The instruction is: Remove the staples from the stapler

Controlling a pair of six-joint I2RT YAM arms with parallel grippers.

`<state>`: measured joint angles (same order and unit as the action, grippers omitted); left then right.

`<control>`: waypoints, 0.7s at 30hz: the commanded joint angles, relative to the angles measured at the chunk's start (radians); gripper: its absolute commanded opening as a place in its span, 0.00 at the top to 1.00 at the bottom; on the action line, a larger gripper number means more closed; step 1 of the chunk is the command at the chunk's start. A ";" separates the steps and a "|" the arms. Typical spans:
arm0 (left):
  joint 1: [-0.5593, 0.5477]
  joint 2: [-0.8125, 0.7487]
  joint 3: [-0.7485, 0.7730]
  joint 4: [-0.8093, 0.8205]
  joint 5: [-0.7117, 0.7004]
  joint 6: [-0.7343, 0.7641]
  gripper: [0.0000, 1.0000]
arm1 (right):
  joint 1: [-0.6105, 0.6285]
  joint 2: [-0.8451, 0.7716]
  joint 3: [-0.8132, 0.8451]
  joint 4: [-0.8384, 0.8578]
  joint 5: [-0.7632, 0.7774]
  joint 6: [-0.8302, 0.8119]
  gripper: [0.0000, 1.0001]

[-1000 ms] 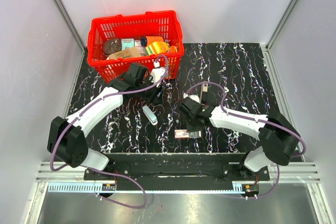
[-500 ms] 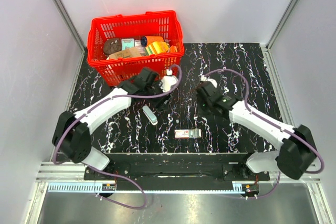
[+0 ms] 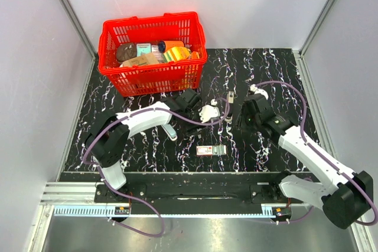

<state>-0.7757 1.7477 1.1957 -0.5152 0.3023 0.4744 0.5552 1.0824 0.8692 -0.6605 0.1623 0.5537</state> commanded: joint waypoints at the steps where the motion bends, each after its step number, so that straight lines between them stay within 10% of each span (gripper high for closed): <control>1: -0.026 0.015 -0.016 0.095 -0.098 0.144 0.46 | -0.040 -0.042 -0.007 0.002 -0.018 -0.038 0.69; 21: -0.120 0.113 -0.081 0.230 -0.239 0.234 0.45 | -0.126 -0.068 0.001 0.019 -0.070 -0.077 0.66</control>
<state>-0.8871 1.8297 1.1229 -0.3141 0.0956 0.7036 0.4400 1.0321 0.8635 -0.6624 0.1108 0.4992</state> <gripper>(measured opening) 0.548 0.340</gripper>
